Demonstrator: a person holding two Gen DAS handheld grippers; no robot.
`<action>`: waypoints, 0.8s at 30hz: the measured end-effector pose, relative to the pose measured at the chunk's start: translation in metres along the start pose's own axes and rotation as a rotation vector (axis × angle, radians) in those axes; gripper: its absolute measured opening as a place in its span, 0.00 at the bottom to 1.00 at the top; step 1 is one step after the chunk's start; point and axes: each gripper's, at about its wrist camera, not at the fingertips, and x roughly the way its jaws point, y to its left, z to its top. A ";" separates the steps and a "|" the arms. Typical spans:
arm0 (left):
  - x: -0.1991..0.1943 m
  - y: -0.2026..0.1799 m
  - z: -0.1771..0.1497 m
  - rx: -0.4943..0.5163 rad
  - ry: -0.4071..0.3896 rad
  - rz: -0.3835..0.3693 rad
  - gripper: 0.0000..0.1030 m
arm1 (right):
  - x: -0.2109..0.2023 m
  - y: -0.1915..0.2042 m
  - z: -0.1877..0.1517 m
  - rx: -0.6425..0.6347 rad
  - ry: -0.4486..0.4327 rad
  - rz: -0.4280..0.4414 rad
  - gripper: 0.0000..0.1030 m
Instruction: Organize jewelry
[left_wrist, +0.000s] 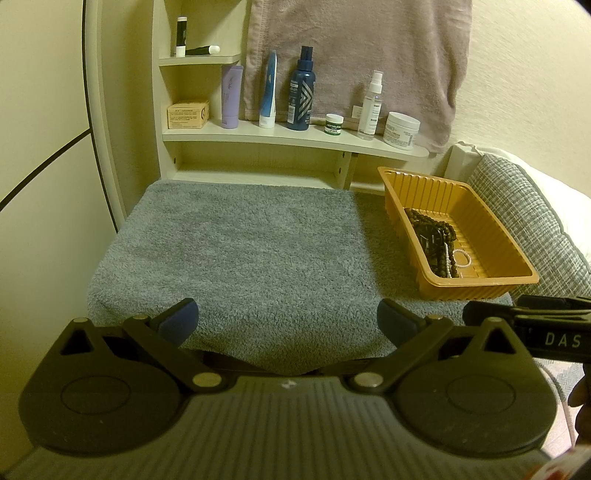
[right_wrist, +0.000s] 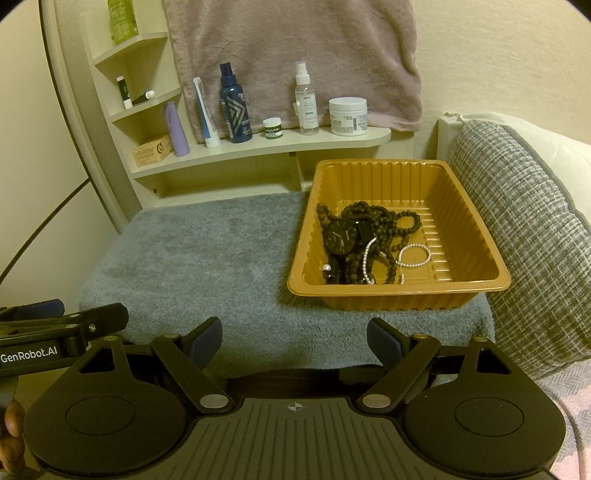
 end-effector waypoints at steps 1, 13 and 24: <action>0.000 0.000 0.000 0.000 0.000 0.000 0.99 | 0.000 0.000 0.000 0.000 0.000 0.000 0.83; 0.000 0.000 0.000 0.001 -0.001 0.000 0.99 | 0.000 0.000 0.000 0.001 -0.001 0.001 0.83; -0.003 -0.002 0.000 0.000 -0.019 0.006 0.99 | 0.000 0.000 0.000 0.003 -0.002 0.002 0.83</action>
